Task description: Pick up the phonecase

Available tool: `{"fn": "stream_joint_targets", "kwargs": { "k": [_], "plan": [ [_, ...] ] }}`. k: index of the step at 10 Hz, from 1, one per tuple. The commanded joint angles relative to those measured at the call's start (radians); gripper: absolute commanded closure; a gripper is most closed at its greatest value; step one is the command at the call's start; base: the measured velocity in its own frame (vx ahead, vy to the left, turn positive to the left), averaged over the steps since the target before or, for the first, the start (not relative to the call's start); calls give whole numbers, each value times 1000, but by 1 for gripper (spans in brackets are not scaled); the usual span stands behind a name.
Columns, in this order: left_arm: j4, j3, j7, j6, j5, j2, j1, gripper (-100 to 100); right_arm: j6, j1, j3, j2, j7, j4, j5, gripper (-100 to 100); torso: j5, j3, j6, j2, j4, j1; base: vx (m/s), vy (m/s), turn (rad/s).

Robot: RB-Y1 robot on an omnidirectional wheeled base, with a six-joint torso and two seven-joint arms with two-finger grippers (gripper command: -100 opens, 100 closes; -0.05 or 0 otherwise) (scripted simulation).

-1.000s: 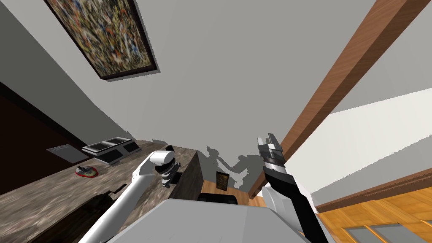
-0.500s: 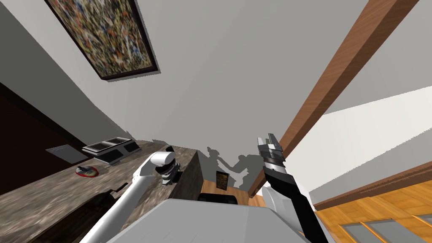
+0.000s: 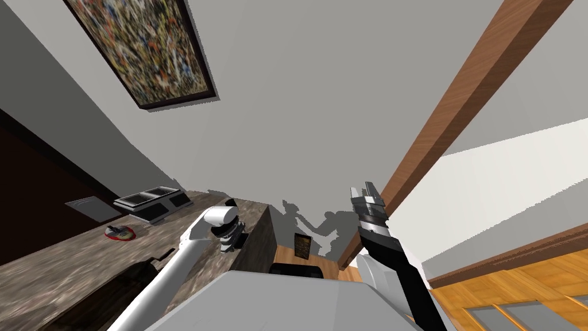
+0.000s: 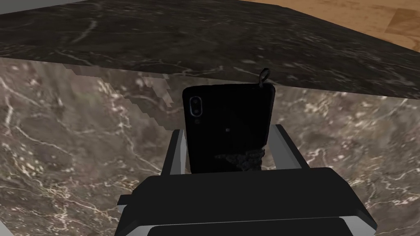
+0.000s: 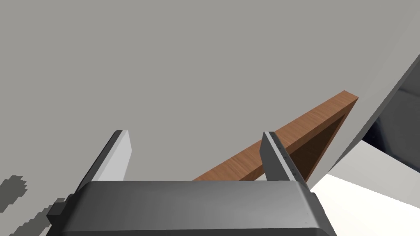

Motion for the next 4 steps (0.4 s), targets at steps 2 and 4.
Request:
{"fn": "stream_joint_targets", "kwargs": {
  "k": [2, 4],
  "plan": [
    [-47, 15, 13, 56, 18, 8, -7, 100, 0, 0, 0, 0, 0, 0, 0, 0, 0, 0, 0, -1, 0, 0, 29, -1, 34],
    [-39, 12, 12, 46, 14, 6, -8, 0, 0, 0, 0, 0, 0, 0, 0, 0, 0, -1, 0, 0, -1, 0, 7, 0, 4]
  ]
}}
